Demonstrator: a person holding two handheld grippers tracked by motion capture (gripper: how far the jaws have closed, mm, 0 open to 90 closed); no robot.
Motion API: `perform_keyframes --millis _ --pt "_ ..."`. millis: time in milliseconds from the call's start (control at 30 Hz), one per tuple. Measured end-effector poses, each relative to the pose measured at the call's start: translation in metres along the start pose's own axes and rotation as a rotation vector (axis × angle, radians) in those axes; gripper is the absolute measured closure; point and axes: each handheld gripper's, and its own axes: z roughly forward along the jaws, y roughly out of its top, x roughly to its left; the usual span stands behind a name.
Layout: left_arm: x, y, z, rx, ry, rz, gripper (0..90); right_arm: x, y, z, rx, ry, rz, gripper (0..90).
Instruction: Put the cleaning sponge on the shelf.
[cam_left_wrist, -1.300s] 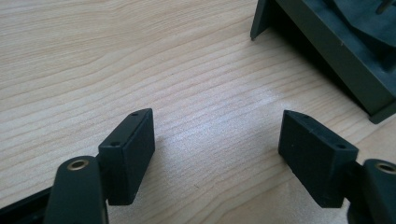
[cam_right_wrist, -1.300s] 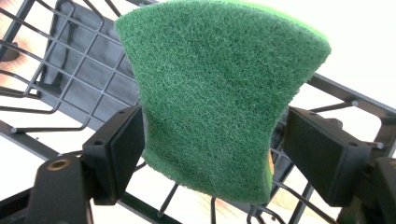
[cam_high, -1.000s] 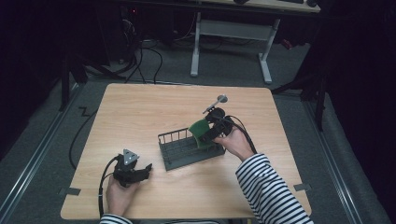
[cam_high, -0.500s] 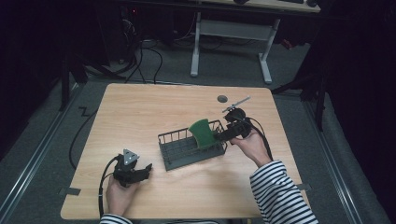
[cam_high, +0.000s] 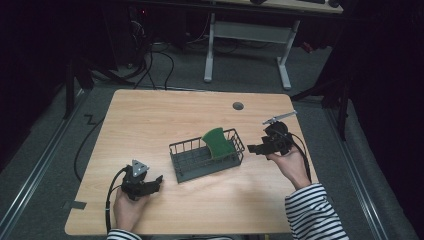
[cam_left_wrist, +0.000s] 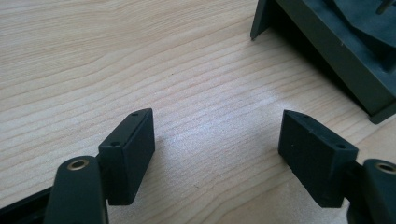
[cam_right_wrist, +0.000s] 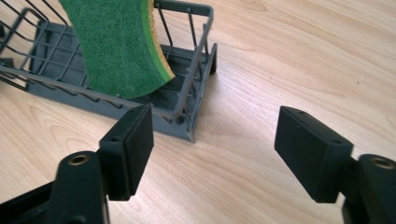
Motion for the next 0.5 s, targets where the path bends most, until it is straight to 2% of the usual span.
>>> perform_keyframes --millis 100,233,433,500 --pt "0.0 0.0 0.0 0.0 0.0 0.0 27.9 -0.003 -0.008 -0.004 0.005 -0.018 0.001 29.6" --pt "0.0 0.0 0.0 0.0 0.0 0.0 27.8 -0.004 -0.014 -0.012 -0.016 -0.032 0.002 30.3" --pt "0.0 0.0 0.0 0.0 0.0 0.0 27.8 -0.008 -0.029 -0.019 -0.028 -0.036 0.025 30.9" --pt "0.0 0.0 0.0 0.001 0.001 0.001 27.8 -0.011 -0.035 -0.022 -0.049 -0.035 0.038 31.4"
